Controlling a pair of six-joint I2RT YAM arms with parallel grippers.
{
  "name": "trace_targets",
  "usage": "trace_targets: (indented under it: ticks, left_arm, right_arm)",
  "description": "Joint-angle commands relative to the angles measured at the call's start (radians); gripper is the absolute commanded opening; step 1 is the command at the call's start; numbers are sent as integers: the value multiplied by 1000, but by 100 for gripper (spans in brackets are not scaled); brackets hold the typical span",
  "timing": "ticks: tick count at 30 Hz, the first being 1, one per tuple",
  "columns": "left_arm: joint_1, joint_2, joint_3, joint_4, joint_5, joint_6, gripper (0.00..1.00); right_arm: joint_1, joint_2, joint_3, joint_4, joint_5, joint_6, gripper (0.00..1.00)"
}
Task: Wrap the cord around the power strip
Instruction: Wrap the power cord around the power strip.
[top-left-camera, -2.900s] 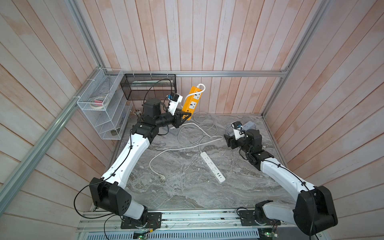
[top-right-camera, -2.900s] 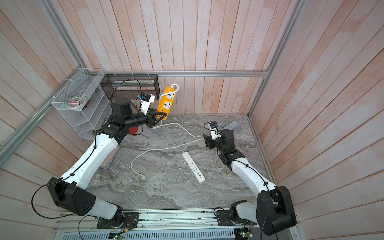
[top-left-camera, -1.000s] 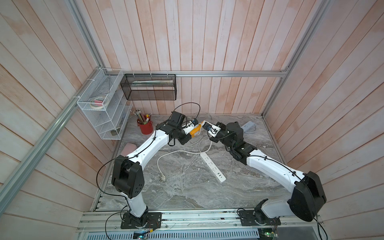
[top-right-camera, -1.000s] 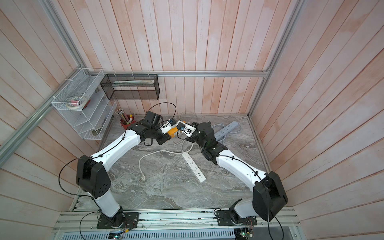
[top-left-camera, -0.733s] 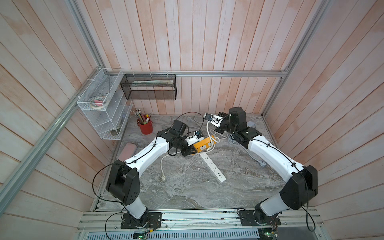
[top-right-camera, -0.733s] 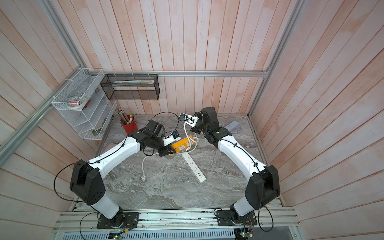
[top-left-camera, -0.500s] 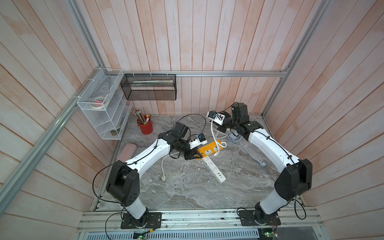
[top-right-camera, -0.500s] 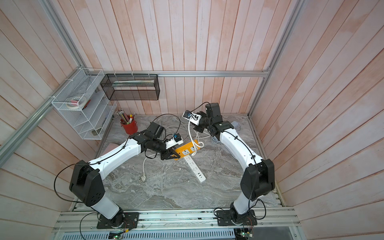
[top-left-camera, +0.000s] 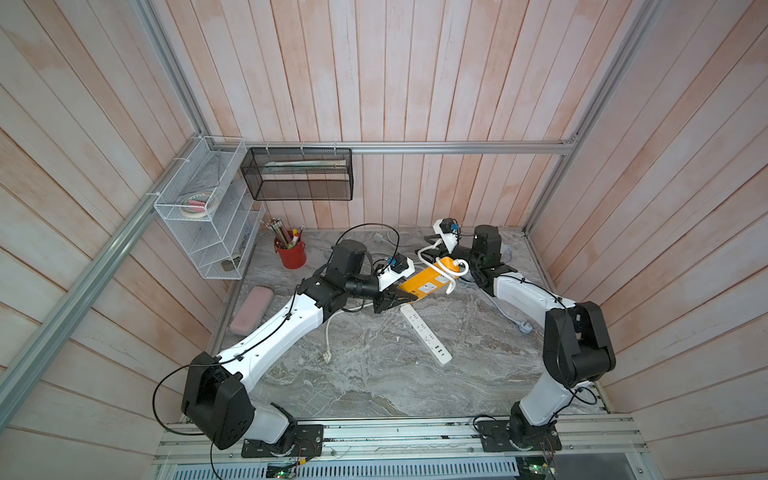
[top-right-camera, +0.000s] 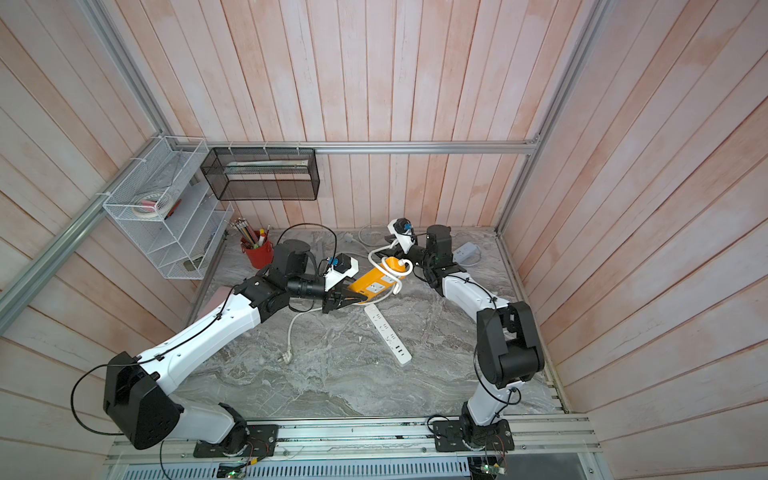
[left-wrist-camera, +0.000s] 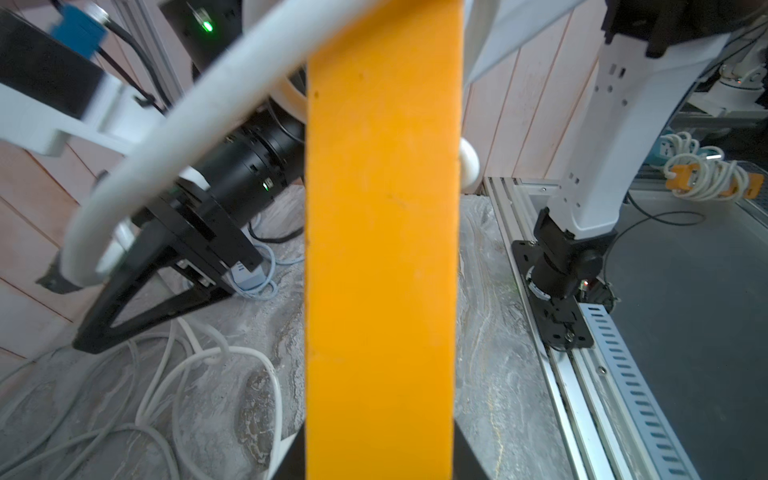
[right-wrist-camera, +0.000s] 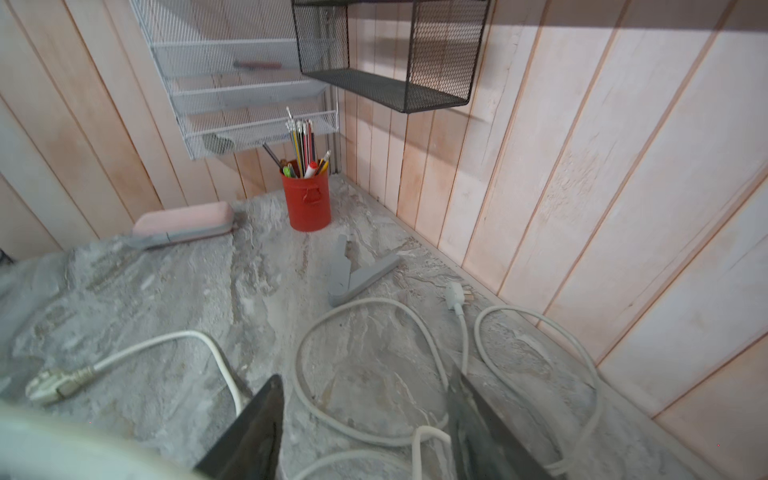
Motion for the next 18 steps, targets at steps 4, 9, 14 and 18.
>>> trace_targets:
  ticks: [4, 9, 14, 18]
  left_arm:
    - [-5, -28, 34, 188, -69, -128, 0]
    - [-3, -27, 66, 176, -123, -154, 0]
    - [14, -23, 91, 171, -191, -179, 0]
    - [37, -9, 116, 162, -223, -210, 0]
  right_arm:
    - [-1, 47, -143, 473, 84, 340, 69]
    - [10, 78, -188, 502, 123, 355, 74]
    - [23, 74, -256, 547, 168, 364, 77]
    - [34, 68, -304, 584, 177, 377, 77]
